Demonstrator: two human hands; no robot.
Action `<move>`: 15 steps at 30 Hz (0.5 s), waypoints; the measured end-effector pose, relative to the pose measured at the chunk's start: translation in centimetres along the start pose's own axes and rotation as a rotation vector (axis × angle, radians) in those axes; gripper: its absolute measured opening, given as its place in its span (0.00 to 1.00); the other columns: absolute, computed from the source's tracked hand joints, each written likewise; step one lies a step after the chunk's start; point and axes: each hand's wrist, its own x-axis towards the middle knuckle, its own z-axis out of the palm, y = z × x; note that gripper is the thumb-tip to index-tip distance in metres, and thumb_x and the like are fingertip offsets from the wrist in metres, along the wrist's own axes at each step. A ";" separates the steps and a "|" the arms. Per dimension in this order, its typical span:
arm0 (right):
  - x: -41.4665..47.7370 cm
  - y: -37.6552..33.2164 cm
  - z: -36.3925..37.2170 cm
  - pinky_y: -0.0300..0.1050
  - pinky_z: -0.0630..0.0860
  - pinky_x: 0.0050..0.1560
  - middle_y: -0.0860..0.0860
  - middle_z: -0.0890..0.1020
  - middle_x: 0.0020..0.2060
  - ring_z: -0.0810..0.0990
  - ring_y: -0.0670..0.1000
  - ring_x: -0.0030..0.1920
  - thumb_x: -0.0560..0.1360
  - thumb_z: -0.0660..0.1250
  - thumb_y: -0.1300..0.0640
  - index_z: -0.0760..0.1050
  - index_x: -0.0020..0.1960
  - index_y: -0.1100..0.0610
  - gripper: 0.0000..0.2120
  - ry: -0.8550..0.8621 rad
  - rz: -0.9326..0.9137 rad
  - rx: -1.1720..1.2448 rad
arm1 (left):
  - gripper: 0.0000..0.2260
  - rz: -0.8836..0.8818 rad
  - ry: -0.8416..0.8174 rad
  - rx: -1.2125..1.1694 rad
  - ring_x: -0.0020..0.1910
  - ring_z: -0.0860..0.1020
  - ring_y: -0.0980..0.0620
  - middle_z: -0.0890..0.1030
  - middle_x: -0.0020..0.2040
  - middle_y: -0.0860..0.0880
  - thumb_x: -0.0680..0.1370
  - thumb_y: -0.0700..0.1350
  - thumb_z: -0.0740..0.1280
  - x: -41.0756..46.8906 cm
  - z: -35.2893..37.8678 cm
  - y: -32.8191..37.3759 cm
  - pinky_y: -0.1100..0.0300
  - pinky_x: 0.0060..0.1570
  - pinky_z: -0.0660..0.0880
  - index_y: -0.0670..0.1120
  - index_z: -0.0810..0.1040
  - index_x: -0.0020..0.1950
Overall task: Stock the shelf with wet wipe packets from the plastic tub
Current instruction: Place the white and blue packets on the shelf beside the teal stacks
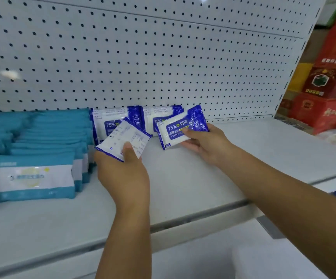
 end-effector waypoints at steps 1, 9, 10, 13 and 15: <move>0.8 0.2 0.7 0.48 0.84 0.46 0.59 0.86 0.53 0.87 0.56 0.50 0.72 0.74 0.69 0.77 0.60 0.64 0.17 0.006 -0.005 -0.042 | 0.09 0.003 -0.002 0.006 0.54 0.82 0.51 0.80 0.56 0.54 0.81 0.43 0.69 0.2 -0.1 -0.1 0.48 0.53 0.82 0.50 0.72 0.59; 4.7 1.8 1.5 0.33 0.74 0.36 0.44 0.82 0.34 0.79 0.38 0.32 0.66 0.82 0.55 0.80 0.40 0.52 0.11 0.028 -0.277 -0.647 | 0.11 -0.029 -0.011 -0.027 0.56 0.82 0.54 0.81 0.60 0.52 0.81 0.43 0.68 1.4 -1.0 -0.1 0.58 0.49 0.82 0.48 0.73 0.63; 5.2 1.9 1.3 0.33 0.73 0.36 0.44 0.82 0.36 0.79 0.39 0.34 0.66 0.82 0.55 0.80 0.42 0.53 0.12 0.039 -0.295 -0.653 | 0.11 -0.041 -0.018 -0.037 0.56 0.82 0.54 0.81 0.60 0.52 0.81 0.43 0.68 1.4 -1.0 -0.1 0.63 0.45 0.82 0.48 0.73 0.63; 6.5 2.2 0.9 0.47 0.79 0.49 0.47 0.84 0.43 0.82 0.49 0.45 0.64 0.83 0.49 0.80 0.50 0.54 0.19 0.149 -0.349 -0.761 | 0.12 -0.043 -0.020 -0.029 0.56 0.82 0.54 0.82 0.59 0.52 0.81 0.43 0.68 1.3 -1.2 0.0 0.62 0.47 0.82 0.48 0.73 0.64; 6.8 2.6 0.8 0.56 0.76 0.58 0.46 0.84 0.45 0.82 0.51 0.49 0.63 0.82 0.45 0.79 0.50 0.52 0.21 0.214 -0.355 -0.864 | 0.12 -0.054 -0.026 -0.036 0.56 0.83 0.54 0.82 0.60 0.52 0.81 0.43 0.68 1.4 -1.3 0.0 0.64 0.46 0.82 0.48 0.74 0.64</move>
